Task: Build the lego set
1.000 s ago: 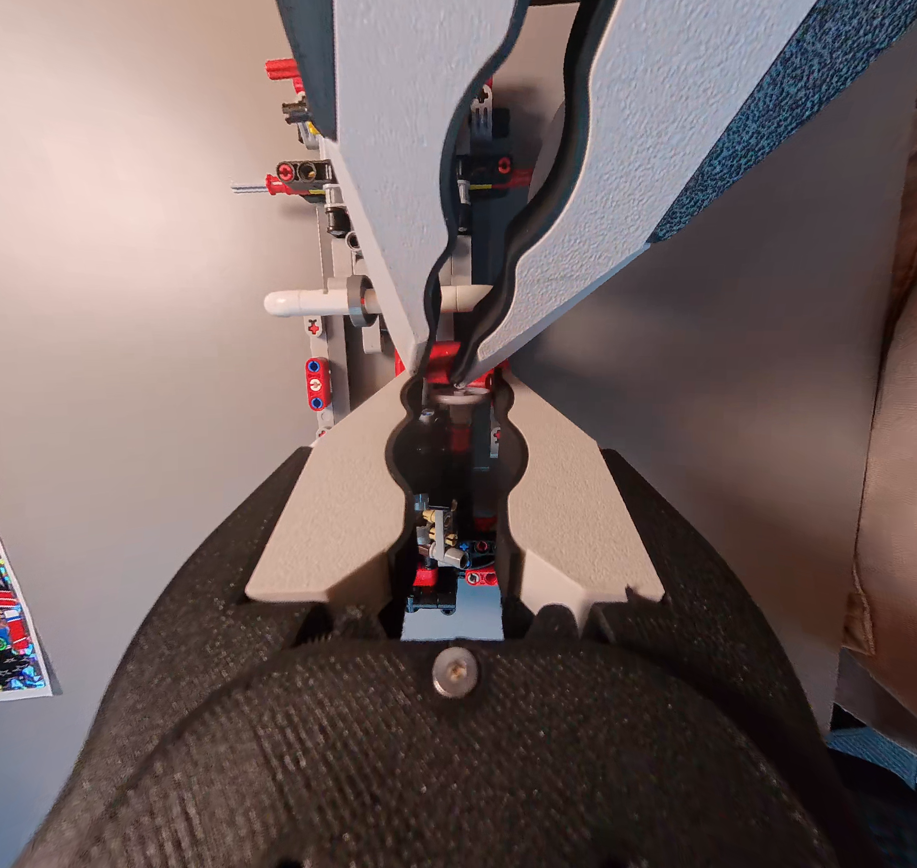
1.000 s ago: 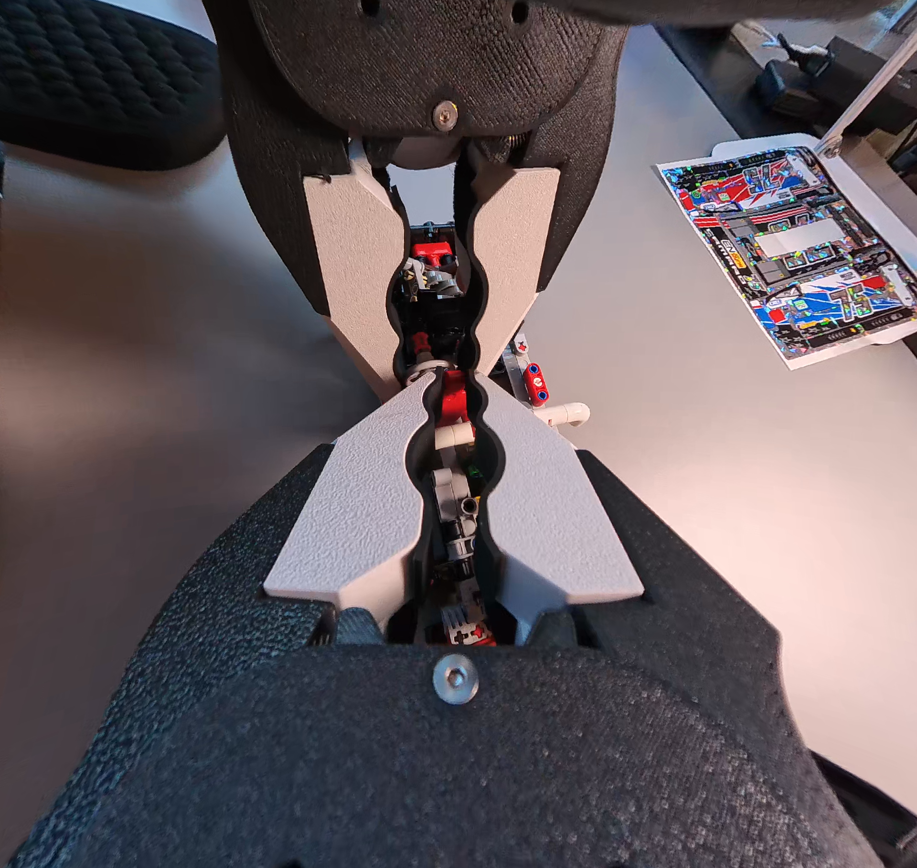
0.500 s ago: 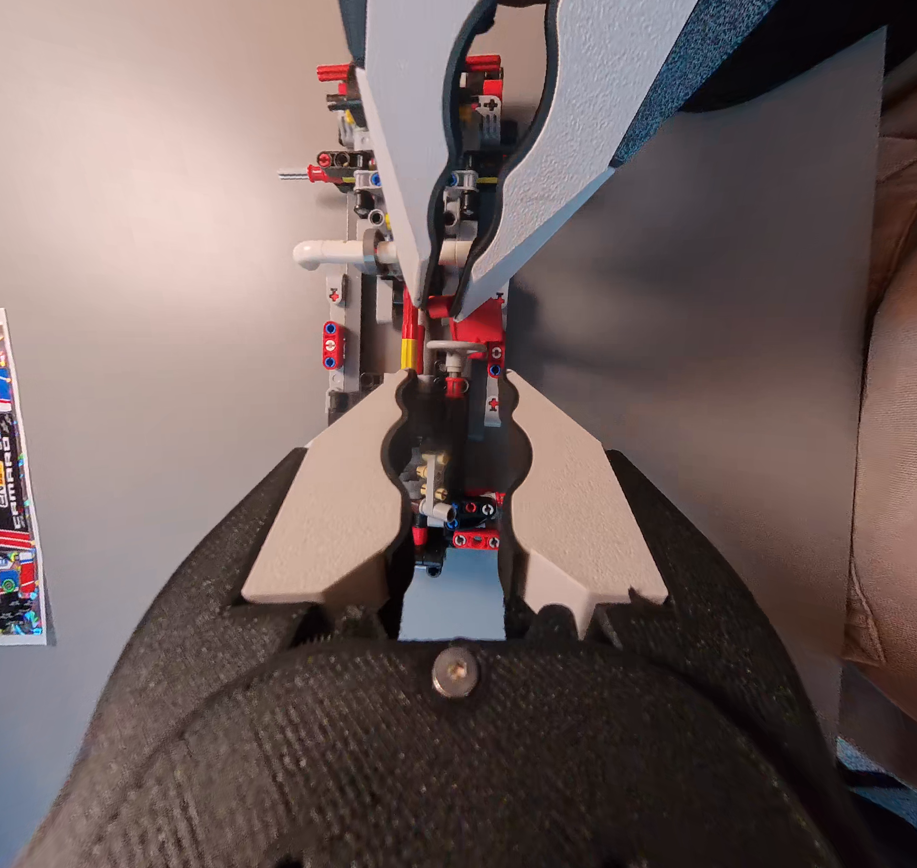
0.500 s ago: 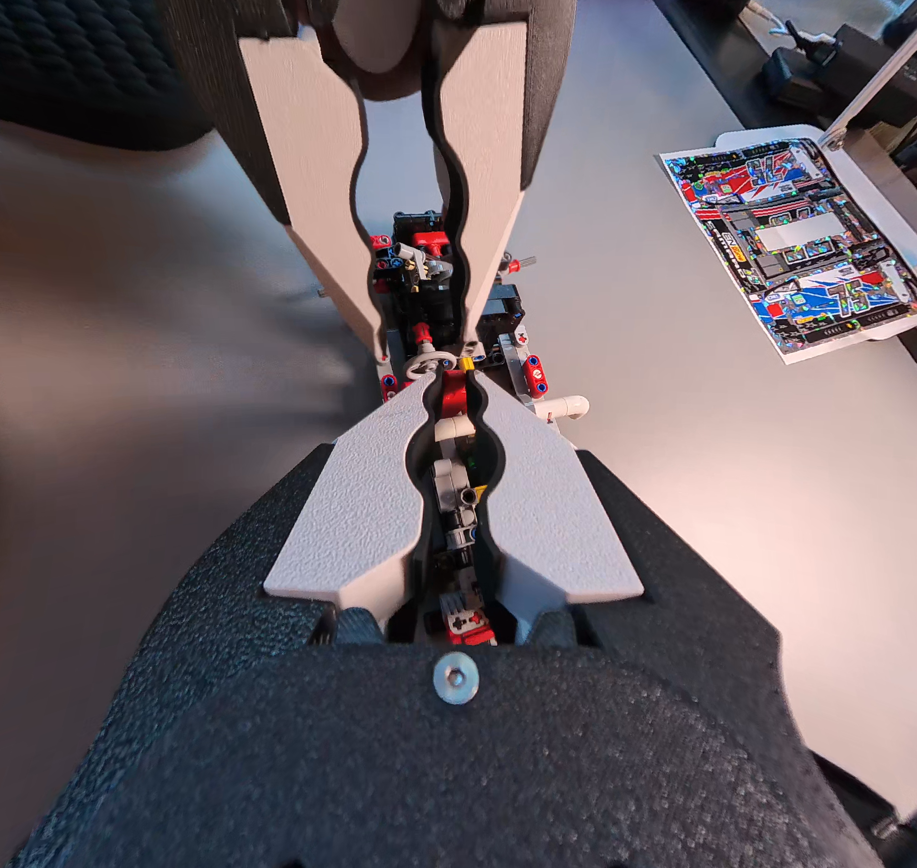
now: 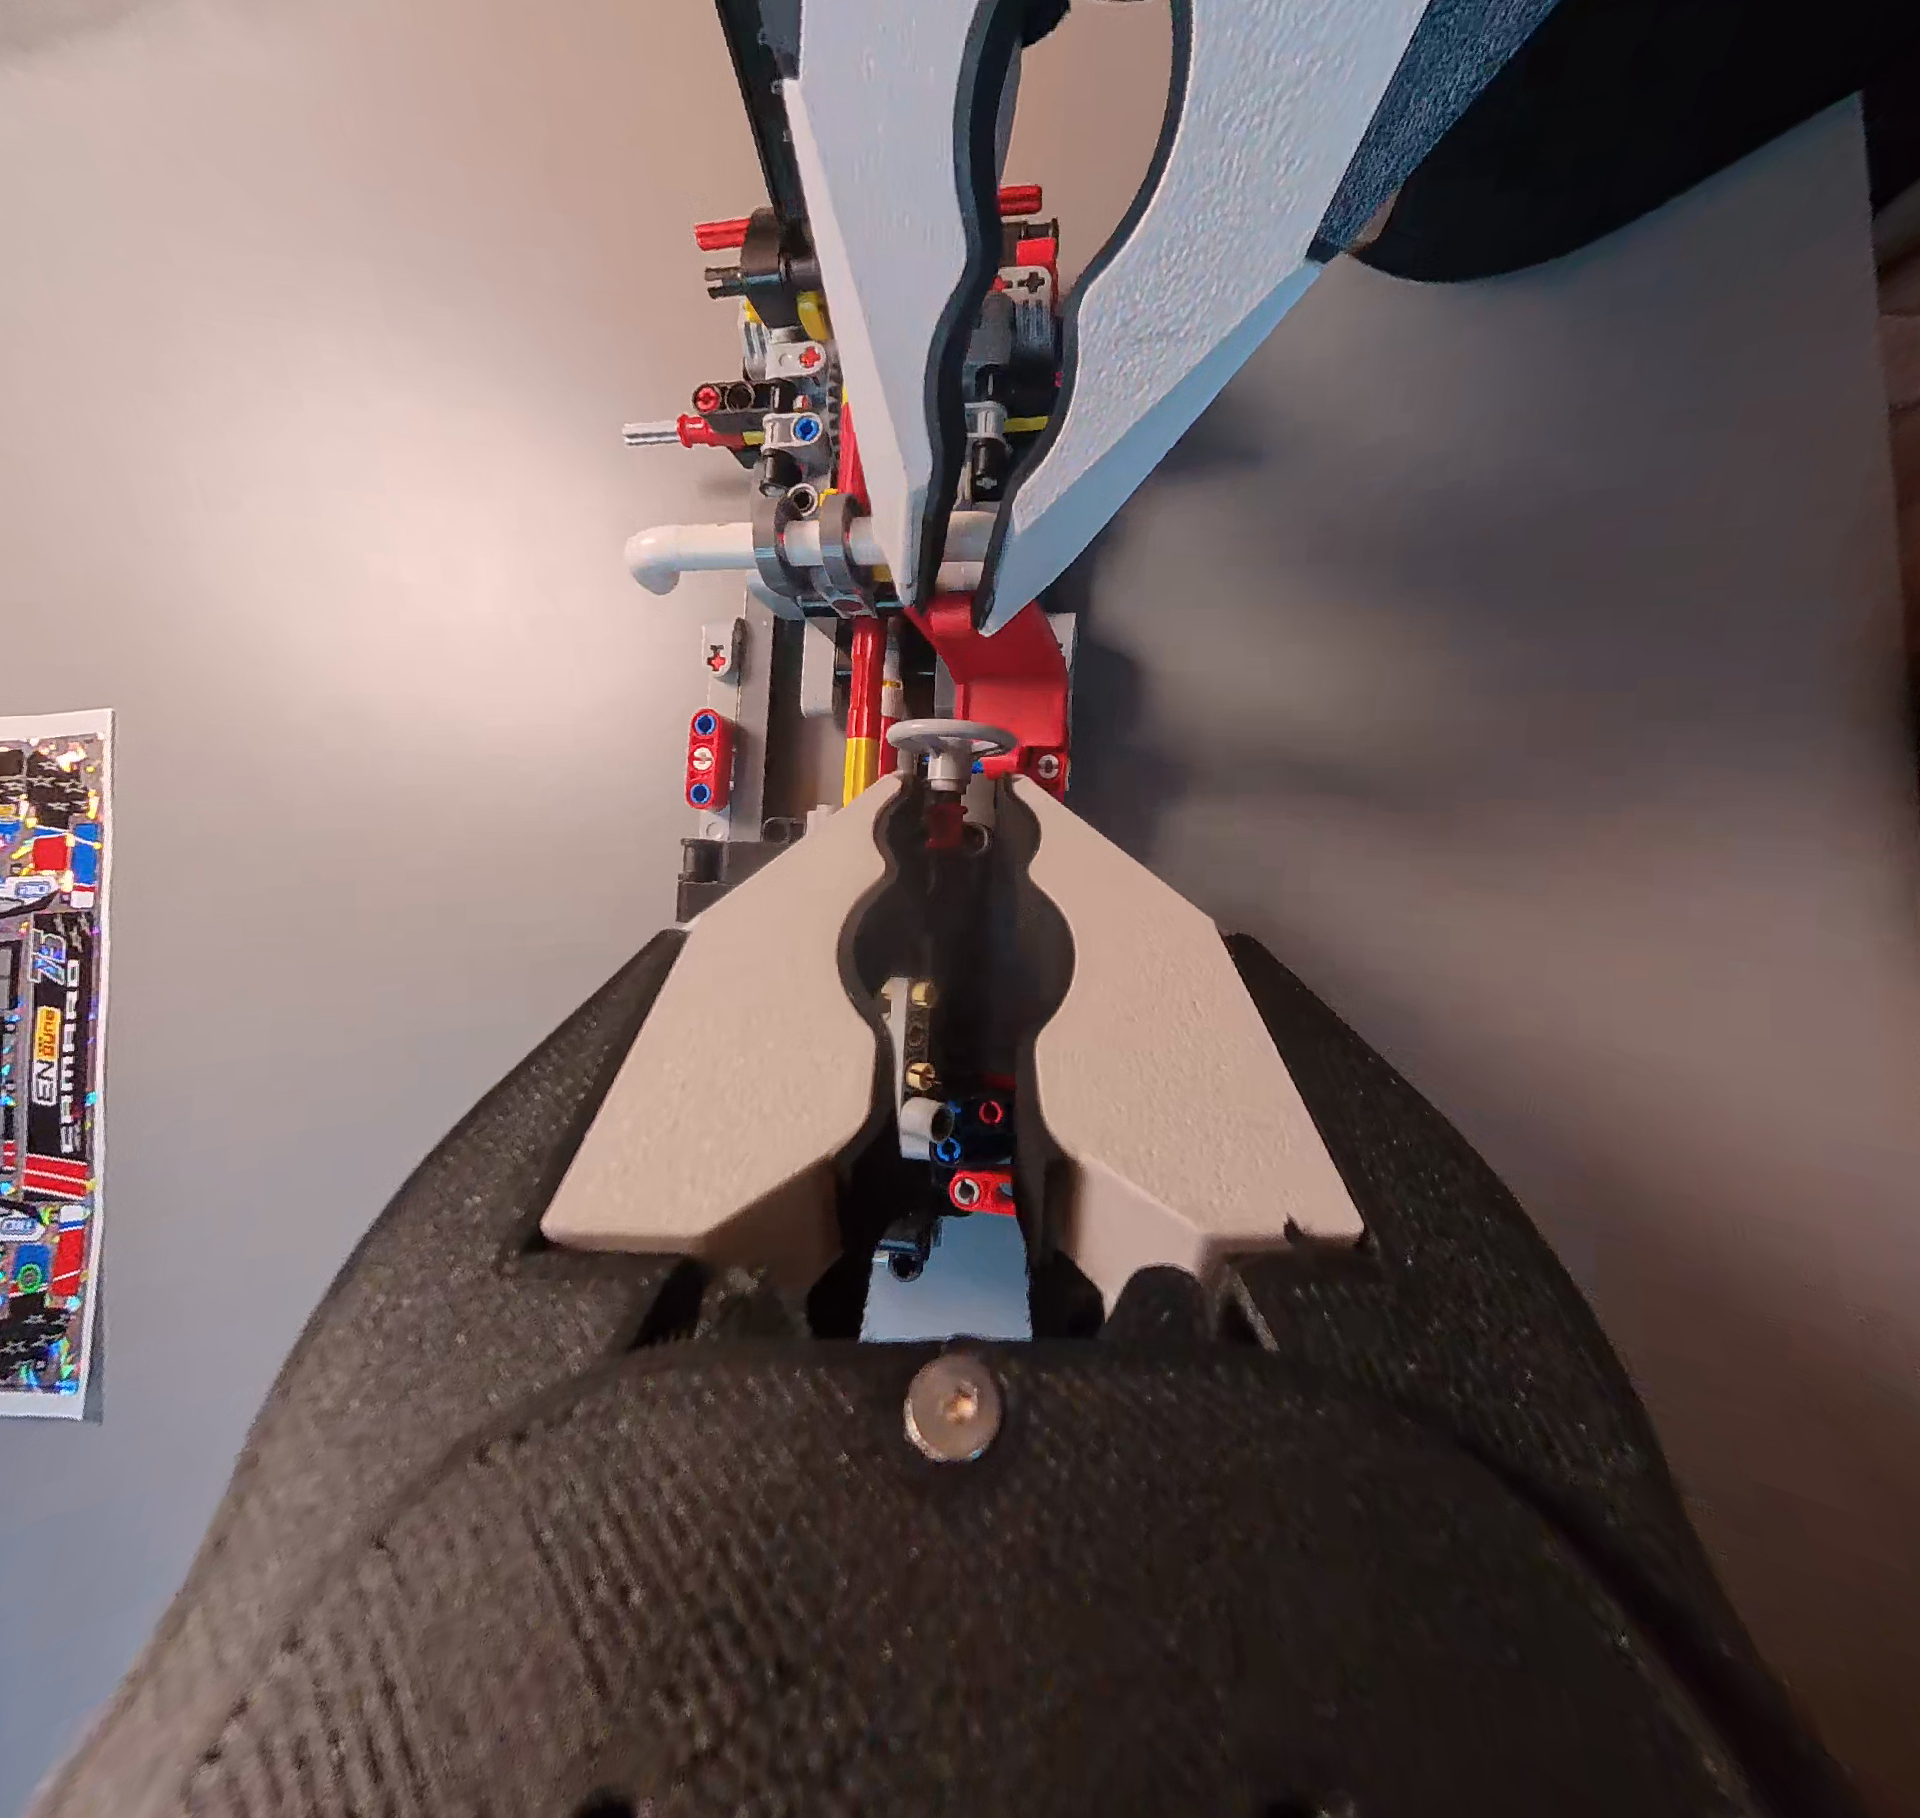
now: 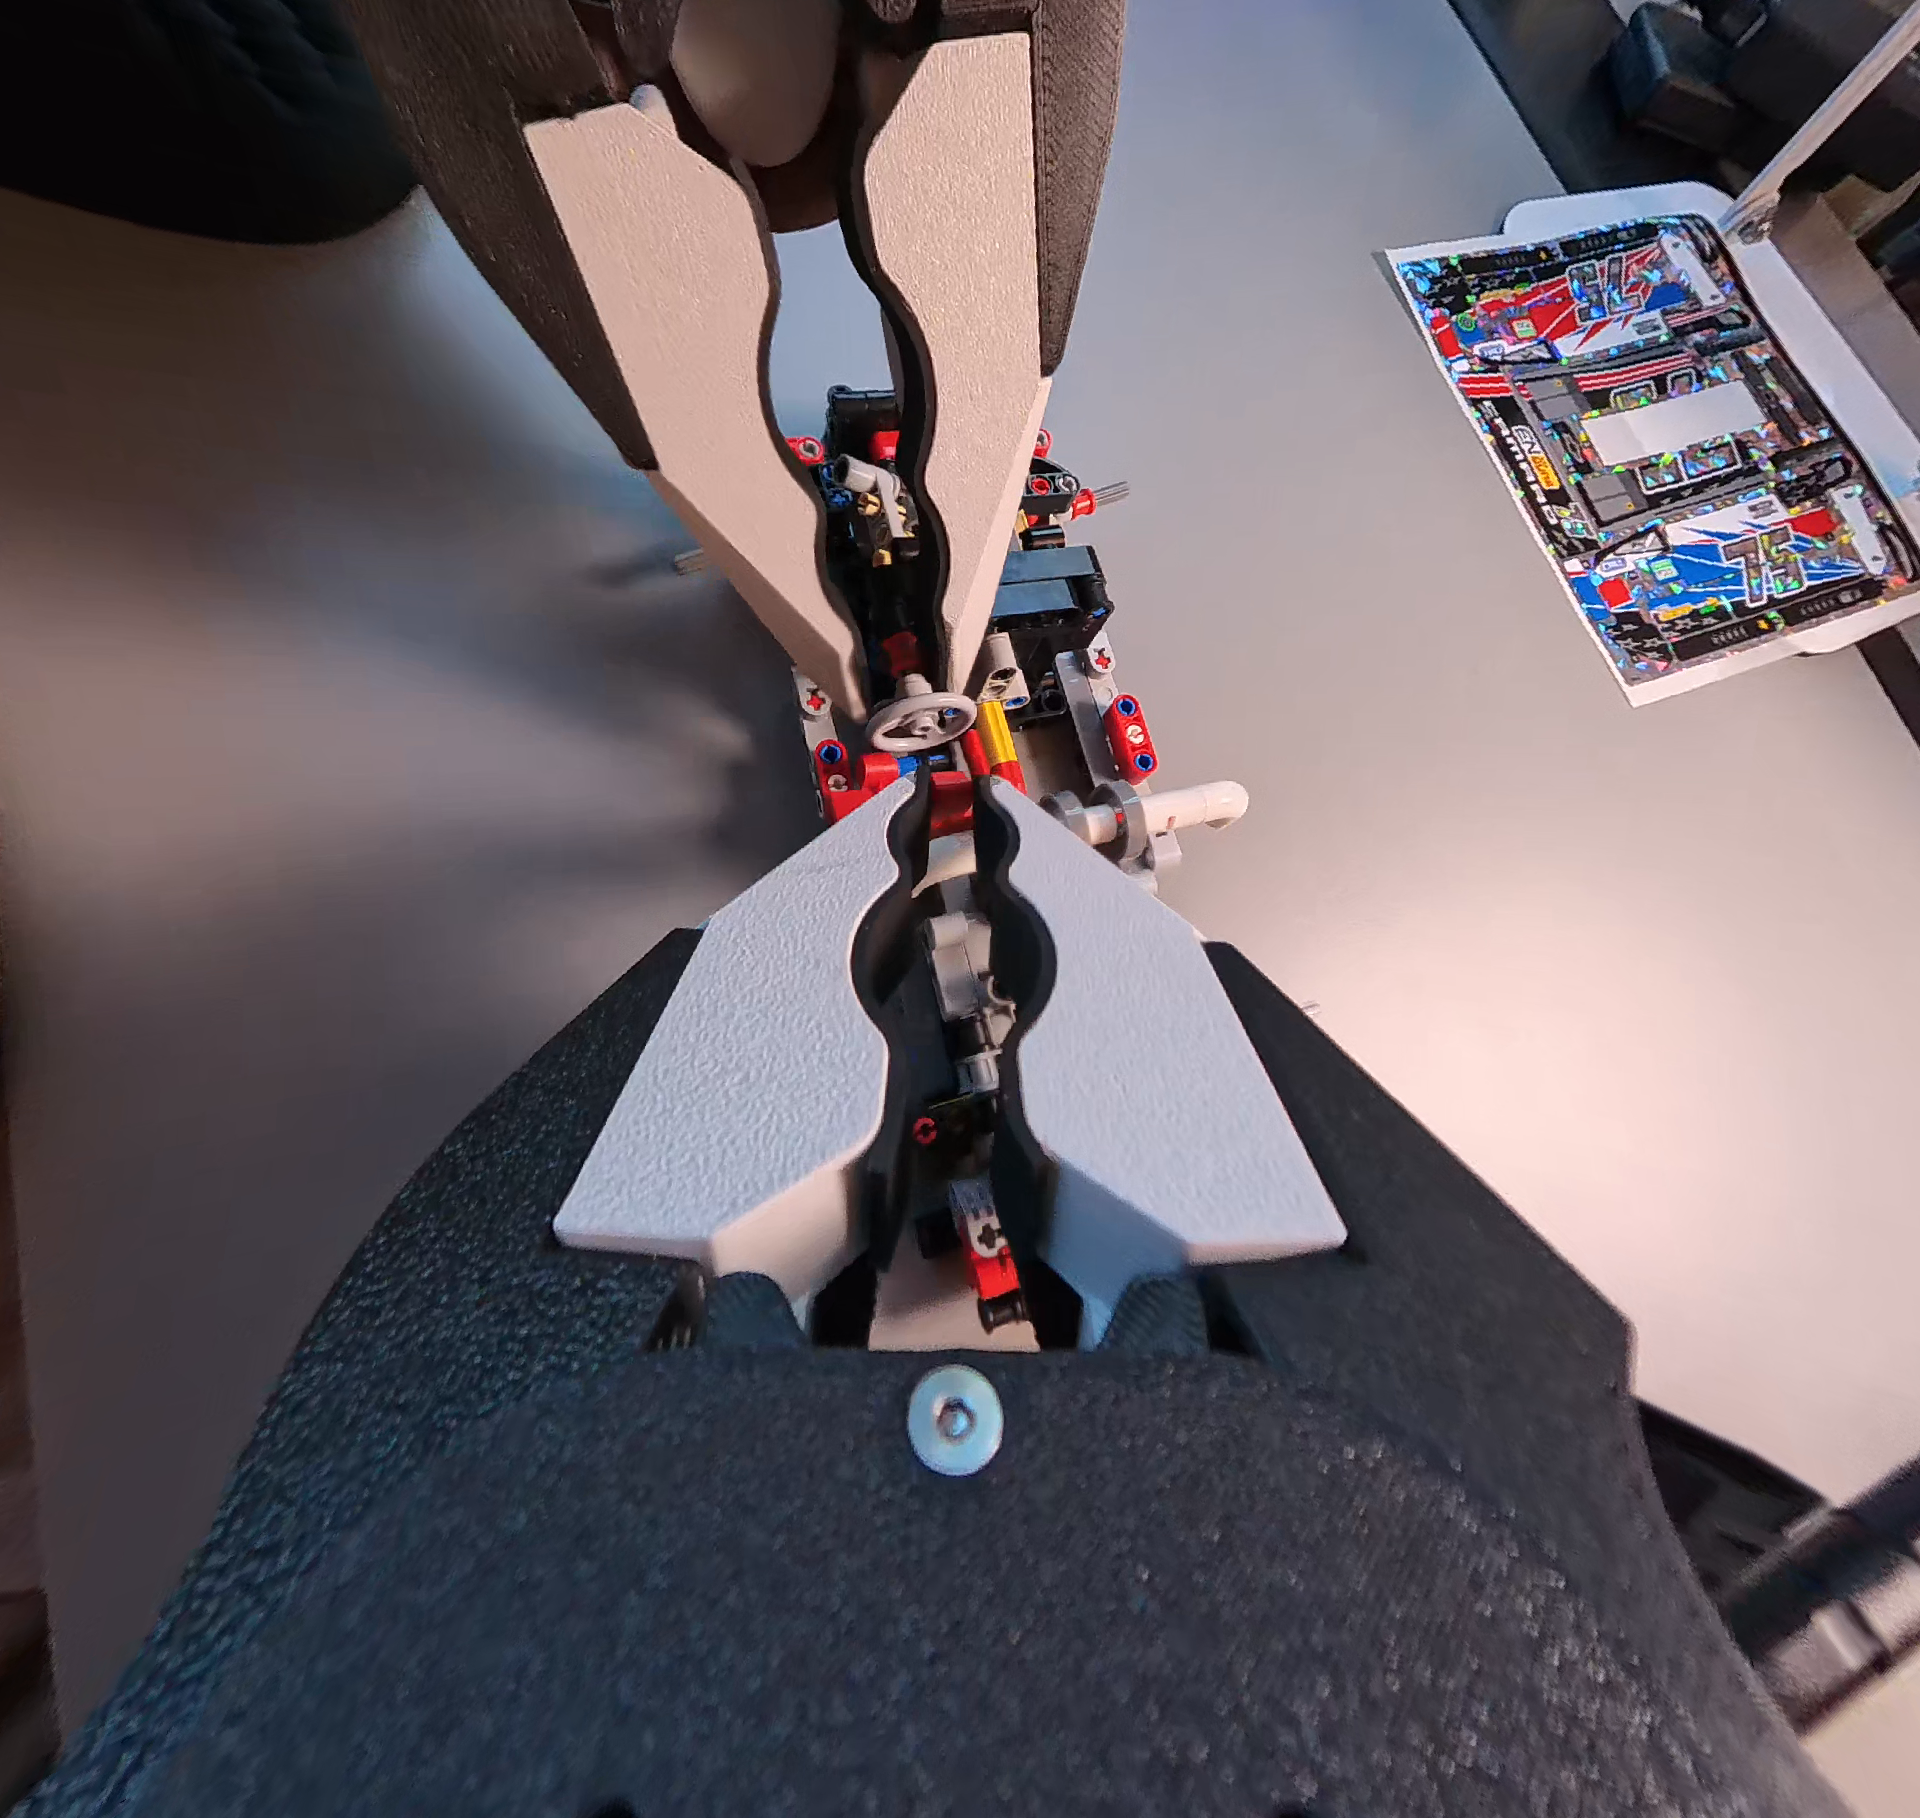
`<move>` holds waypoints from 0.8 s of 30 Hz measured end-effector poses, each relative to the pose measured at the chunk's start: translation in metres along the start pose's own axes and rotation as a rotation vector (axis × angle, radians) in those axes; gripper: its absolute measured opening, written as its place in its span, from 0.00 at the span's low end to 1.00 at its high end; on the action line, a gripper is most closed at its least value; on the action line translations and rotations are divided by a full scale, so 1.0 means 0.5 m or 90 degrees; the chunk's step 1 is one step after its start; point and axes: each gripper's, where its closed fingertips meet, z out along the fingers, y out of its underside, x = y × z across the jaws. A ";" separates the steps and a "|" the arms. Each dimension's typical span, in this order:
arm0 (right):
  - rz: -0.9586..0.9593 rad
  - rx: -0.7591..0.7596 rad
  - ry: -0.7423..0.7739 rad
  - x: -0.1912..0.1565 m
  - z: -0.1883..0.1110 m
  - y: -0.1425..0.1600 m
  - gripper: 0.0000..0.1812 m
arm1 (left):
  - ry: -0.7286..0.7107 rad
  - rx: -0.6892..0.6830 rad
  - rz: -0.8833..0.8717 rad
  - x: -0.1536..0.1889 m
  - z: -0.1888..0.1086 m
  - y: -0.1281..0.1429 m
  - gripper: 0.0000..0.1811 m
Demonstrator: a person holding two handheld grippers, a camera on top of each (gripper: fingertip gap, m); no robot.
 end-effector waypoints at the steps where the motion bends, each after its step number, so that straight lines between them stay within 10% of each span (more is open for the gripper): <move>1: 0.000 0.001 0.002 -0.001 -0.001 0.000 0.03 | -0.001 0.001 0.003 -0.001 0.000 0.002 0.06; 12: 0.027 0.018 -0.019 -0.044 -0.126 -0.073 0.03 | -0.017 0.153 -0.039 -0.019 -0.067 -0.014 0.14; 18: 0.071 0.059 0.080 0.187 -0.218 -0.134 0.02 | 0.030 0.168 -0.091 -0.042 -0.052 0.018 0.36; 24: 0.140 0.026 0.046 0.387 -0.054 0.039 0.03 | 0.013 0.106 -0.076 -0.052 0.012 0.053 0.45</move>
